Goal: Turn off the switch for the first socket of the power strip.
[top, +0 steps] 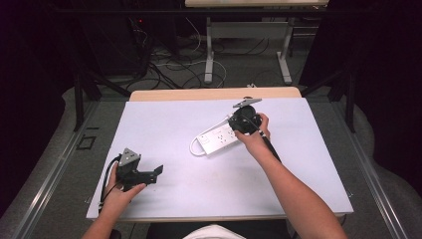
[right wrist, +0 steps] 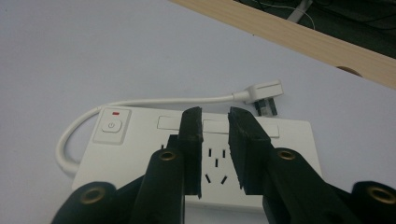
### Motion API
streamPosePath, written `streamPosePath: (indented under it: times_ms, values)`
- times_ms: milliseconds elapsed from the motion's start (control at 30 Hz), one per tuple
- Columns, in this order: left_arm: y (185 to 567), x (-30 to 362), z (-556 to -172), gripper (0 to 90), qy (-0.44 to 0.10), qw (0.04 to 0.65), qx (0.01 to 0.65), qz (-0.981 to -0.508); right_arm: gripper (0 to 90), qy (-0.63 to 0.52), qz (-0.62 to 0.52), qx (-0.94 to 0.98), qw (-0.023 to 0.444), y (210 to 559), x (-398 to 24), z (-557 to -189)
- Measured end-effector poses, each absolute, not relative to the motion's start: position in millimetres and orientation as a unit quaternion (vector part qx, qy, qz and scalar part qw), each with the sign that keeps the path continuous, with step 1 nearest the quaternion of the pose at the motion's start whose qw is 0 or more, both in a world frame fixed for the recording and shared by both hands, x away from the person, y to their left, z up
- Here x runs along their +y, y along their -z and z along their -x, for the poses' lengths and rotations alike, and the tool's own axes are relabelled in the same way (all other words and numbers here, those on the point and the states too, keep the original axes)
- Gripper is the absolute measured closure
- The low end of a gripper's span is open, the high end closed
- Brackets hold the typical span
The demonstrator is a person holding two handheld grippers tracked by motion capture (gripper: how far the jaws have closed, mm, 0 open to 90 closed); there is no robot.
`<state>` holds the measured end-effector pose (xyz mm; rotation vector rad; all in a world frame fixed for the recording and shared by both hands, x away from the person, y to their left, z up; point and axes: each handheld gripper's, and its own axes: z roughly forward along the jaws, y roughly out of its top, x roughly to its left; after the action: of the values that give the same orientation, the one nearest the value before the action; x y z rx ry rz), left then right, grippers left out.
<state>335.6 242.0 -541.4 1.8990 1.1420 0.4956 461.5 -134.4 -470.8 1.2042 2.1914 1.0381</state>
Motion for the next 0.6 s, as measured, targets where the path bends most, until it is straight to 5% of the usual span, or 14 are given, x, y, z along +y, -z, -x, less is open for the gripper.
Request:
streamPosePath:
  times_ms: [600]
  values:
    - [541.4, 243.4, -336.3, 1.2, -0.199, 0.421, 0.453, -0.760, 86.5, -0.371, -0.440, 0.791, 0.206, 478.4, -117.3, -479.9]
